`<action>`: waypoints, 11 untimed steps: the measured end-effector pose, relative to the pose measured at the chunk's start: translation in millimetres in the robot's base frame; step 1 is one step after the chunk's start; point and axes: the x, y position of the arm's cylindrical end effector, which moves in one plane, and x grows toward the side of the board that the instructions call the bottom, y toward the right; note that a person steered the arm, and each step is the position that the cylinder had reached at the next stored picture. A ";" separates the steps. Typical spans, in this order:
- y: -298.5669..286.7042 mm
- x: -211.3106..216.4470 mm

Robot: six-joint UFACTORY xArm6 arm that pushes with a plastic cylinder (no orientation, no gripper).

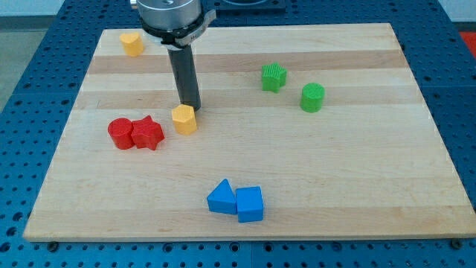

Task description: Move yellow heart above the red star

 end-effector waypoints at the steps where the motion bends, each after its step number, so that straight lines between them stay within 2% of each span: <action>1: 0.0 16.3; 3: 1.7 19.1; 5: -11.8 -9.8; 11: -208.5 -130.4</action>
